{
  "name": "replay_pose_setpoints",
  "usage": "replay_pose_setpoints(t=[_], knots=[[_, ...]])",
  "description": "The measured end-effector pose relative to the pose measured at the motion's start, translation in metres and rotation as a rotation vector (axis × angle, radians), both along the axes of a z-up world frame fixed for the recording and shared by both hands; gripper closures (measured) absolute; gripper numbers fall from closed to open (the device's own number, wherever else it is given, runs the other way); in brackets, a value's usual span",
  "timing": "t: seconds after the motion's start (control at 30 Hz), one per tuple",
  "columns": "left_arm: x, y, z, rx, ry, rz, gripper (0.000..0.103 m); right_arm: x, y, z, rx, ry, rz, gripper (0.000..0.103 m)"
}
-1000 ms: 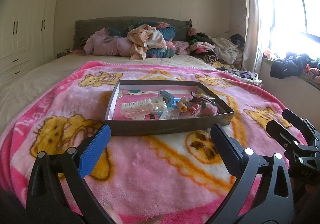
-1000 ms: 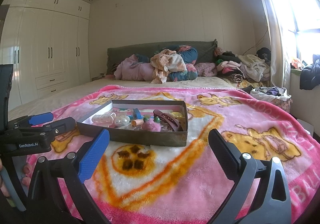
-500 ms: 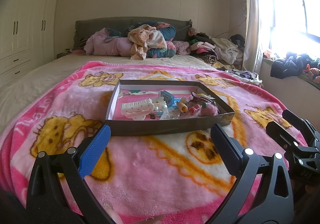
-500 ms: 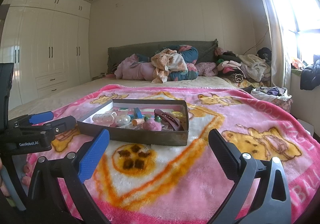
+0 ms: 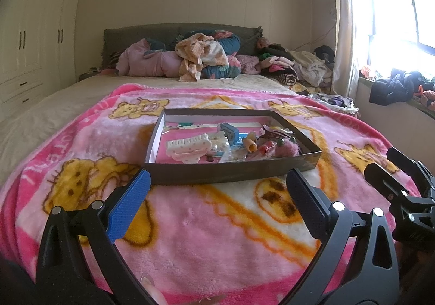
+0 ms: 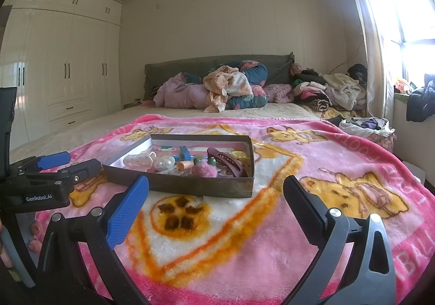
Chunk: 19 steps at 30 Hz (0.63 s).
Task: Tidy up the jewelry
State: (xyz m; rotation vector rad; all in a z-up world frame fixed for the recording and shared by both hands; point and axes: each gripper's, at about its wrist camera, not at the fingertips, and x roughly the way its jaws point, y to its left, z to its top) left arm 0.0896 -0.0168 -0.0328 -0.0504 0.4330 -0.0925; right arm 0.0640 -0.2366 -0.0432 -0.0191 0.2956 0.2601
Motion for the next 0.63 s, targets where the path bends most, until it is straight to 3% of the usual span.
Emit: replay_pose_setpoints(t=[0.27,0.43,0.5,0.63], knots=[[0.000,0.000,0.000,0.000,-0.004,0.006,0.011,0.001,-0.001,0.000,0.002,0.000,0.000,0.006],[0.015,0.013,-0.004,-0.022,0.061,0.041,0.011,0.011,-0.012,0.000,0.030,0.041,-0.025,0.006],[0.030,0.030,-0.004,-0.025,0.091,0.079,0.011,0.028,-0.024,0.002,0.041,0.088,-0.066,0.006],[0.082,0.096,-0.008,0.003,0.181,0.237,0.011,0.094,-0.068,-0.007,-0.043,0.254,-0.290,0.006]])
